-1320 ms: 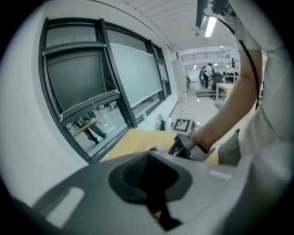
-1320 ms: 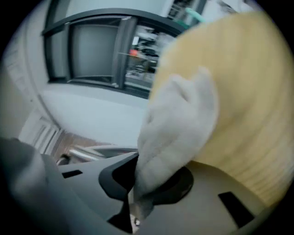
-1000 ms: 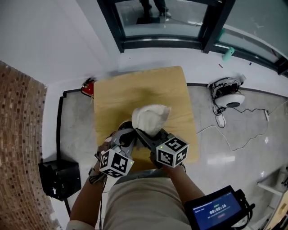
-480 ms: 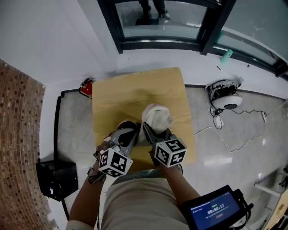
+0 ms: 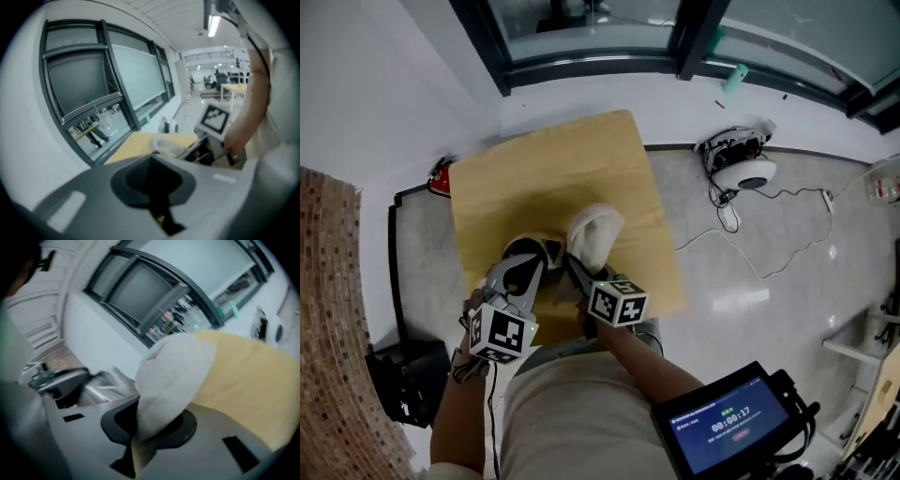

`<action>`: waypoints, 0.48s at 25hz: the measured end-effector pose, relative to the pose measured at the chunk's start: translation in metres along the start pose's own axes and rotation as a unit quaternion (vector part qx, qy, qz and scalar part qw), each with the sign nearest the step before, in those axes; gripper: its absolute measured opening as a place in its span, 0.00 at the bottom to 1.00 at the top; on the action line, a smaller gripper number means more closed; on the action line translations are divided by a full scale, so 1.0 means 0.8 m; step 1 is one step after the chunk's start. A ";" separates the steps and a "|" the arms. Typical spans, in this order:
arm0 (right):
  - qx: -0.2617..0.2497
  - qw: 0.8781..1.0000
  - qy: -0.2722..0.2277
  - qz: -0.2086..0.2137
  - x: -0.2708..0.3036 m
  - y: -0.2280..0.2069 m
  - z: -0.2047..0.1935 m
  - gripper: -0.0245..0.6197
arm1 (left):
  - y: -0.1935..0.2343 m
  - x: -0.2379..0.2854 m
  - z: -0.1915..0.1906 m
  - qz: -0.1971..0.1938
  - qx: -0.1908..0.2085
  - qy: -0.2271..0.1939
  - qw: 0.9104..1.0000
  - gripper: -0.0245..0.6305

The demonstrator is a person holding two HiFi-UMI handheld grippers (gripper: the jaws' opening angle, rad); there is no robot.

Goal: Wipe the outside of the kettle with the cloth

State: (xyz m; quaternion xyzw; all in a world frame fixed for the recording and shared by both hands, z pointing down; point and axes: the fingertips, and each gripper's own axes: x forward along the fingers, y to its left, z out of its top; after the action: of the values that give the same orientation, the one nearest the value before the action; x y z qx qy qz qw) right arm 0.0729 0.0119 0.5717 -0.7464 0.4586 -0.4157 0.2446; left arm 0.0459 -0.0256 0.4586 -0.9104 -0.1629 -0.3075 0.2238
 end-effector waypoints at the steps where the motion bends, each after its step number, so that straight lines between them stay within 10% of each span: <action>1: 0.044 0.999 0.025 -0.011 0.004 -0.023 -0.010 0.16 | -0.004 0.002 0.001 -0.001 0.000 -0.001 1.000 0.03; 6: 0.007 0.996 -0.043 0.076 -0.017 0.043 0.036 0.16 | -0.005 0.008 0.004 0.002 0.004 -0.004 1.000 0.03; 10: 0.181 0.982 0.056 -0.013 0.013 -0.067 -0.049 0.16 | -0.011 0.011 -0.001 0.003 0.004 -0.002 1.000 0.03; 12: 0.159 0.983 0.089 0.011 -0.006 -0.050 -0.054 0.16 | -0.017 0.014 0.003 -0.010 -0.009 -0.003 1.000 0.02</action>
State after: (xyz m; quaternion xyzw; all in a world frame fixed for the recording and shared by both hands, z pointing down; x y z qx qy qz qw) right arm 0.0545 0.0350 0.6230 -0.6531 0.4149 -0.5449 0.3232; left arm 0.0495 -0.0111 0.4679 -0.9117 -0.1693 -0.3086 0.2120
